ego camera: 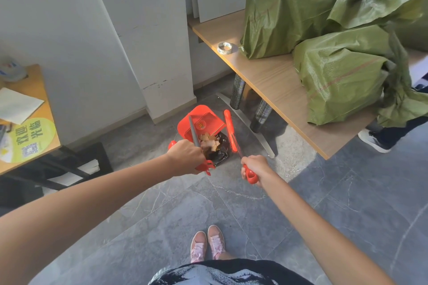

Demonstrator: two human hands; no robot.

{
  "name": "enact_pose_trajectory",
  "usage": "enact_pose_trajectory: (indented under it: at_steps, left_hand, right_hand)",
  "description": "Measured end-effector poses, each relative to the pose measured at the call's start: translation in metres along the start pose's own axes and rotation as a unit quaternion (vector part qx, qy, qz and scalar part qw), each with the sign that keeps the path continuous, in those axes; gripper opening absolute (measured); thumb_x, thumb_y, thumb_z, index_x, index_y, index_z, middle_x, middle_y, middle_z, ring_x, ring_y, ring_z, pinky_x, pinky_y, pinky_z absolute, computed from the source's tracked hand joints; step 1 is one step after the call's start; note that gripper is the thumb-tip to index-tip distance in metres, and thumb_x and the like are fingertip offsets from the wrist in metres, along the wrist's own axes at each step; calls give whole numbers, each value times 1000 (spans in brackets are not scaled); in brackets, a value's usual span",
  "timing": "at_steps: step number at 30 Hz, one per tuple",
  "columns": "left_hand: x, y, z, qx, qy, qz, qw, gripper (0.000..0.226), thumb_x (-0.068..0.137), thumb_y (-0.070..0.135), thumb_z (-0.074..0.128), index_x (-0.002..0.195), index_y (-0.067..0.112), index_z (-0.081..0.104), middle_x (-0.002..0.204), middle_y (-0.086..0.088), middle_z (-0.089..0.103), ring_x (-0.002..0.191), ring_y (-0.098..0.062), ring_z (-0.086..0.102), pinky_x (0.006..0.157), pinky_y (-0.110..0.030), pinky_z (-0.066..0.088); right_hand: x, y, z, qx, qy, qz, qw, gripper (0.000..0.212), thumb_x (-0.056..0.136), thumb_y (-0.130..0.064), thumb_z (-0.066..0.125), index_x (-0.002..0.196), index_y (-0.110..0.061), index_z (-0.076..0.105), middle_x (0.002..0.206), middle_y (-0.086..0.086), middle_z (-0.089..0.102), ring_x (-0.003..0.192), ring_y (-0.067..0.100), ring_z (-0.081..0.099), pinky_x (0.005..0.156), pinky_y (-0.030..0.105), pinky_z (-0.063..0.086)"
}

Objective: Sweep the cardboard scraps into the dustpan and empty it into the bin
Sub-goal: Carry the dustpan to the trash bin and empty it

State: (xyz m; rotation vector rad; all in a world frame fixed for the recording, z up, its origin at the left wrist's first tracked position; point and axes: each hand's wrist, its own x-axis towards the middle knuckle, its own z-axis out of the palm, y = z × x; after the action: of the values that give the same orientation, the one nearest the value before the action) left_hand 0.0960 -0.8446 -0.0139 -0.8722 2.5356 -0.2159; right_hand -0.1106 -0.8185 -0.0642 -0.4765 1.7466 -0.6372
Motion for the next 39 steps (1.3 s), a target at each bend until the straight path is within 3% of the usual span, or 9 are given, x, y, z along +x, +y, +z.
enact_pose_trajectory:
  at_steps: [6,14,17,22,27,29,33,37,39]
  left_hand:
    - [-4,4,0,11,5,-11,1000,36,97,38,40,75,13,54,79,-5,67,59,-25,47,52,-30,34]
    - [-5,0,2,18,0,-18,1000,40,97,40,39,79,11,61,76,-5,67,58,-26,52,46,-25,27]
    - [-9,-5,6,4,-3,-34,999,39,98,41,36,75,13,51,74,-7,64,60,-26,49,53,-28,35]
    - [-17,-17,12,2,34,-61,998,40,96,44,39,84,14,63,75,-7,69,68,-29,65,54,-29,38]
    - [-23,-34,20,35,60,-120,990,39,69,51,69,49,21,55,37,0,53,31,-21,53,38,-17,20]
    - [-20,-40,18,15,93,-137,986,41,62,49,71,42,19,53,30,-1,45,24,-23,45,35,-15,21]
    - [-25,-47,0,-30,84,-170,981,39,81,45,62,60,13,58,49,-7,60,43,-31,59,41,-24,35]
    - [-36,-62,-6,-36,100,-250,962,40,63,48,77,48,17,57,39,-5,54,34,-29,54,36,-21,30]
    - [-43,-67,-7,-76,108,-267,955,36,75,49,69,60,17,63,52,-10,63,50,-34,63,44,-28,40]
  right_hand:
    - [-3,-2,-3,13,-2,-2,1000,24,85,6,44,67,-8,38,56,8,40,28,11,40,34,16,33]
    - [-7,-4,-5,29,2,2,1000,24,85,7,44,66,-7,38,55,8,40,25,11,39,34,16,33]
    - [-9,-2,-4,41,6,-8,999,25,85,7,44,64,-7,38,50,8,40,26,12,38,33,17,33]
    - [-11,-2,-4,21,4,-27,999,23,83,6,44,64,-7,38,38,6,41,29,15,40,36,20,33]
    - [-16,-18,-2,46,-15,-38,998,22,85,6,44,67,-5,41,49,8,41,25,12,38,32,16,33]
    - [-18,-25,0,47,-25,-44,998,21,85,6,45,68,-5,42,53,9,41,24,11,38,31,16,33]
    - [-19,-41,8,64,-59,-55,995,21,85,7,44,68,-6,41,56,10,39,24,11,36,32,14,31]
    - [-18,-62,19,58,-90,-62,992,24,84,7,43,65,-7,39,56,9,38,24,11,35,31,14,31]
    - [-17,-71,25,46,-103,-65,992,25,85,6,43,64,-7,40,55,9,37,24,10,35,31,14,31]
